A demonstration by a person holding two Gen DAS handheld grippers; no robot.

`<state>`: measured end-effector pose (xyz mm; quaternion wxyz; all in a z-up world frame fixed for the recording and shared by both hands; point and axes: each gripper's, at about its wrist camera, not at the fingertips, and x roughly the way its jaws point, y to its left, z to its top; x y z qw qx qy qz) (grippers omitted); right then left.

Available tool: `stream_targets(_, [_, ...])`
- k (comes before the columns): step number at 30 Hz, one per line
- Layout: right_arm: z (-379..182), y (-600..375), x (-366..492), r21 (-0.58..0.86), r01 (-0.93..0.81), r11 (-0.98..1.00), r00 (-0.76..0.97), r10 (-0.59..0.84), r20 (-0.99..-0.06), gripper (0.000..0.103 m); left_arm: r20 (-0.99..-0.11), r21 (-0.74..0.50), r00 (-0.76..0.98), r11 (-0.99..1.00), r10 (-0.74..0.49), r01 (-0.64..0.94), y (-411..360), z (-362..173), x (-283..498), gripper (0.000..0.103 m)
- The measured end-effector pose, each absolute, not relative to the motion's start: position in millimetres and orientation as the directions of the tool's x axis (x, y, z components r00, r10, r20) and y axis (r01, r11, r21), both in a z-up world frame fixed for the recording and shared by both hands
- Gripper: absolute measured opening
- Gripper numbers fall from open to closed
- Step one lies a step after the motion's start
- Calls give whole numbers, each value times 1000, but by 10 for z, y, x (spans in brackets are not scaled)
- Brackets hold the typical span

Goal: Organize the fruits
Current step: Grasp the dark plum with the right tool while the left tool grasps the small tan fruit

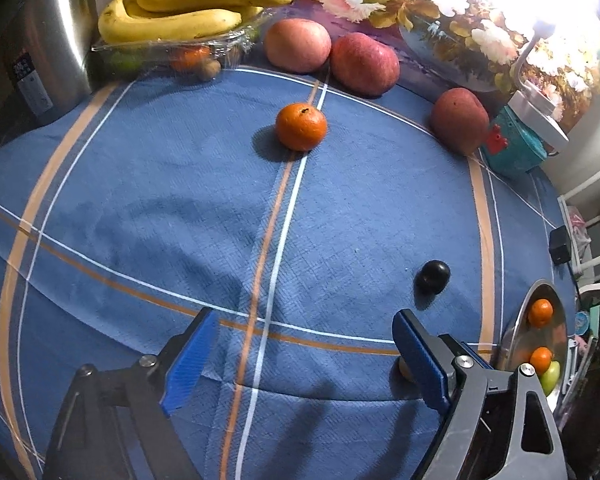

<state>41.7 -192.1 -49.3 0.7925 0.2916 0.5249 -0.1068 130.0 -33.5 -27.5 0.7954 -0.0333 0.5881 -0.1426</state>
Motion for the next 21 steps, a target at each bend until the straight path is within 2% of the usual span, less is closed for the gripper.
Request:
stream_targets(8, [-381, -1971, 377, 376, 474, 796, 457, 143, -878, 29, -919, -252, 257, 948, -298, 196, -399, -262, 1303, 90])
stream_targets(14, [-205, -2068, 315, 347, 502, 792, 471, 86, -878, 29, -921, -255, 240, 941, -306, 221, -510, -282, 1274, 90])
stream_targets(21, [-29, -2211, 217, 325, 538, 777, 487, 28, -873, 29, -918, -286, 190, 912, -349, 295, -756, -318, 1169, 74])
